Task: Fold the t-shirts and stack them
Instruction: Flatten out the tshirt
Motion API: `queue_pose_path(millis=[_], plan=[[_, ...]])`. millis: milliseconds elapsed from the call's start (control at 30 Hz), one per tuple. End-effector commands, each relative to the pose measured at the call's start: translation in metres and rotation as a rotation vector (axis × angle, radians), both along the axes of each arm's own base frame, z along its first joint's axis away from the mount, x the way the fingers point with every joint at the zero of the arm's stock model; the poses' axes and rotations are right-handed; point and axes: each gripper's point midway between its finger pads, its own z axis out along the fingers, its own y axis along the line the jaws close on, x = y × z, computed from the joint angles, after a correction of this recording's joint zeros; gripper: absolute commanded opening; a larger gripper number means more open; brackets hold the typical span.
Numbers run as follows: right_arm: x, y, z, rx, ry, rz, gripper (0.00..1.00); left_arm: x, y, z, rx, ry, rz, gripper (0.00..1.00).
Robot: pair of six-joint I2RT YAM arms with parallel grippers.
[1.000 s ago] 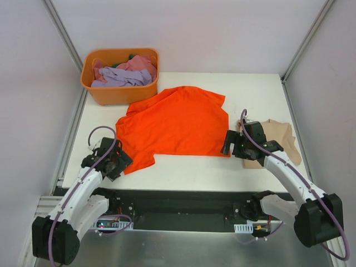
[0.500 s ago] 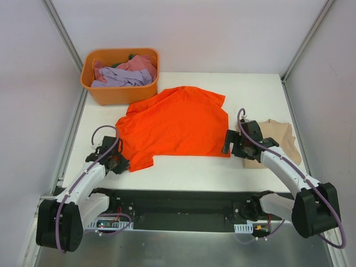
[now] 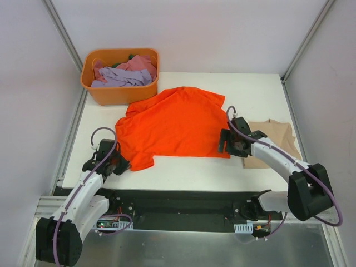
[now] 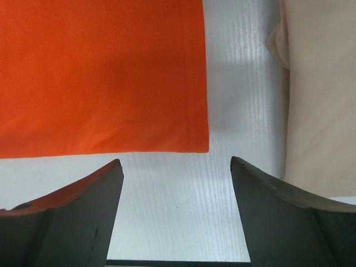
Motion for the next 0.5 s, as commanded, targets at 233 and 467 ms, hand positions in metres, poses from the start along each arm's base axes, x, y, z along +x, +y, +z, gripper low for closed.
queue_pose_path(millis=[233, 467], plan=[[0.007, -0.011, -0.012, -0.143, 0.034, -0.135, 0.66, -0.009, -0.006, -0.005, -0.035, 0.015, -0.031, 0.0], [0.011, -0.012, -0.019, -0.164, 0.045, -0.143, 0.6, -0.01, -0.004, -0.007, -0.025, 0.018, -0.034, 0.0]])
